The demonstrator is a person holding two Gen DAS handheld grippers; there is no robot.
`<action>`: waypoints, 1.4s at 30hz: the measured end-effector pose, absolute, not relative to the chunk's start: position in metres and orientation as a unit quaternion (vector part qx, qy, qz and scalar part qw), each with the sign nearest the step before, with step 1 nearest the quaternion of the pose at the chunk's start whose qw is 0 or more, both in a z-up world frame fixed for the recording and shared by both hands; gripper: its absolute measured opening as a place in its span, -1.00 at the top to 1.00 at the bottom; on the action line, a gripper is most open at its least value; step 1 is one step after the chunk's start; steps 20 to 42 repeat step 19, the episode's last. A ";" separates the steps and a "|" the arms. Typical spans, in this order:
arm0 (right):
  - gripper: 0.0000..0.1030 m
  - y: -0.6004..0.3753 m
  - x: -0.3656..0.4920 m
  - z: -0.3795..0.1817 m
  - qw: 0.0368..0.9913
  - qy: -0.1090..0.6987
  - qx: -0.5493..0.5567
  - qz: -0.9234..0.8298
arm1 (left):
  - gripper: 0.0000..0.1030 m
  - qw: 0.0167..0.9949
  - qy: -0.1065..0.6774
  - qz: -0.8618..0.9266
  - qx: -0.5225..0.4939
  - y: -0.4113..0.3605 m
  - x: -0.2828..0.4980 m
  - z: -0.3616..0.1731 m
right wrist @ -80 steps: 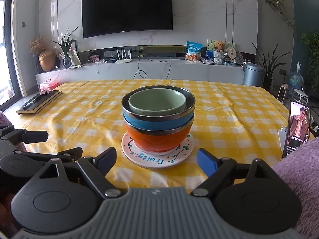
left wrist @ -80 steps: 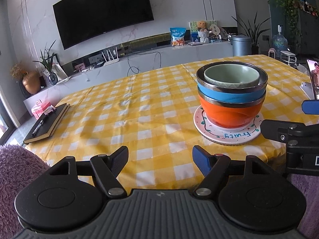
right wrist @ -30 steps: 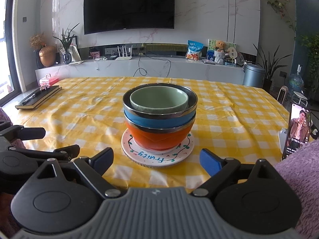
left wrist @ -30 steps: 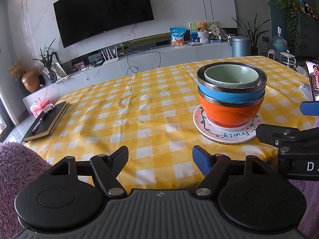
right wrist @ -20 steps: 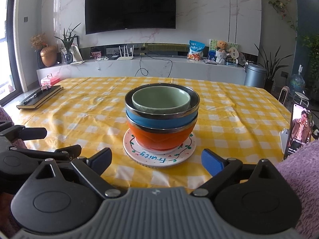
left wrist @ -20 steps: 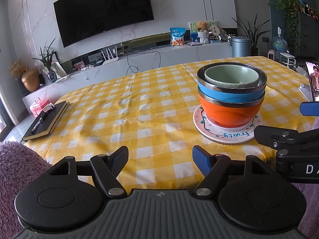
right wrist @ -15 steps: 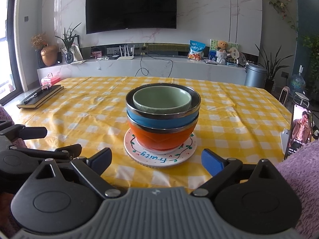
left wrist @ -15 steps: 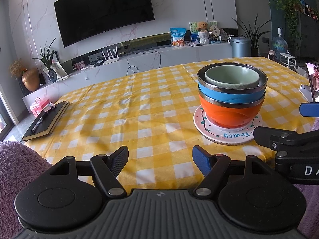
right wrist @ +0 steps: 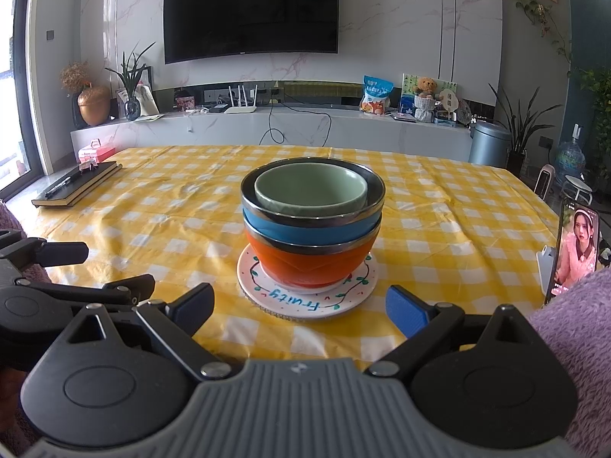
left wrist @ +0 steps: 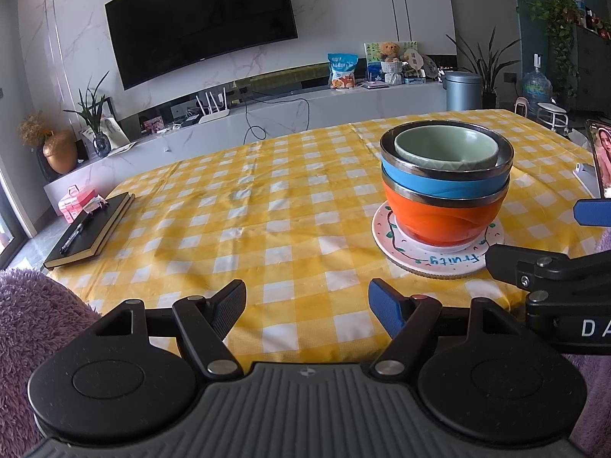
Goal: Organize plates and bowls
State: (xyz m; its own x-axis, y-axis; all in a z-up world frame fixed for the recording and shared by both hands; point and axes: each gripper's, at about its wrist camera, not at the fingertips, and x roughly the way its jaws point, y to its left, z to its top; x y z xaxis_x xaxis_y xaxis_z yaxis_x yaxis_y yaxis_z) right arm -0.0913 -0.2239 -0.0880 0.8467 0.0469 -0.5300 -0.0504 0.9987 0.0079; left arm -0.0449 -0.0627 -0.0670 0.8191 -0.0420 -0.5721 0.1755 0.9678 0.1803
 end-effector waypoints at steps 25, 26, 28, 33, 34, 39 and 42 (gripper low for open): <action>-0.84 -0.223 -0.091 -0.091 0.960 0.277 -0.005 0.025 | -0.67 0.951 0.287 -0.055 0.102 -0.063 -0.049 -0.063; -0.84 -0.223 -0.091 -0.091 0.960 0.277 -0.005 0.025 | -0.67 0.951 0.287 -0.055 0.102 -0.063 -0.049 -0.063; -0.84 -0.223 -0.091 -0.091 0.960 0.277 -0.005 0.025 | -0.67 0.951 0.287 -0.055 0.102 -0.063 -0.049 -0.063; -0.84 -0.223 -0.091 -0.091 0.960 0.277 -0.005 0.025 | -0.67 0.951 0.287 -0.055 0.102 -0.063 -0.049 -0.063; -0.84 -0.223 -0.091 -0.091 0.960 0.277 -0.005 0.025 | -0.67 0.951 0.287 -0.055 0.102 -0.063 -0.049 -0.063; -0.84 -0.223 -0.091 -0.091 0.960 0.277 -0.005 0.025 | -0.67 0.951 0.287 -0.055 0.102 -0.063 -0.049 -0.063; -0.84 -0.223 -0.091 -0.091 0.960 0.277 -0.005 0.025 | -0.67 0.951 0.287 -0.055 0.102 -0.063 -0.049 -0.063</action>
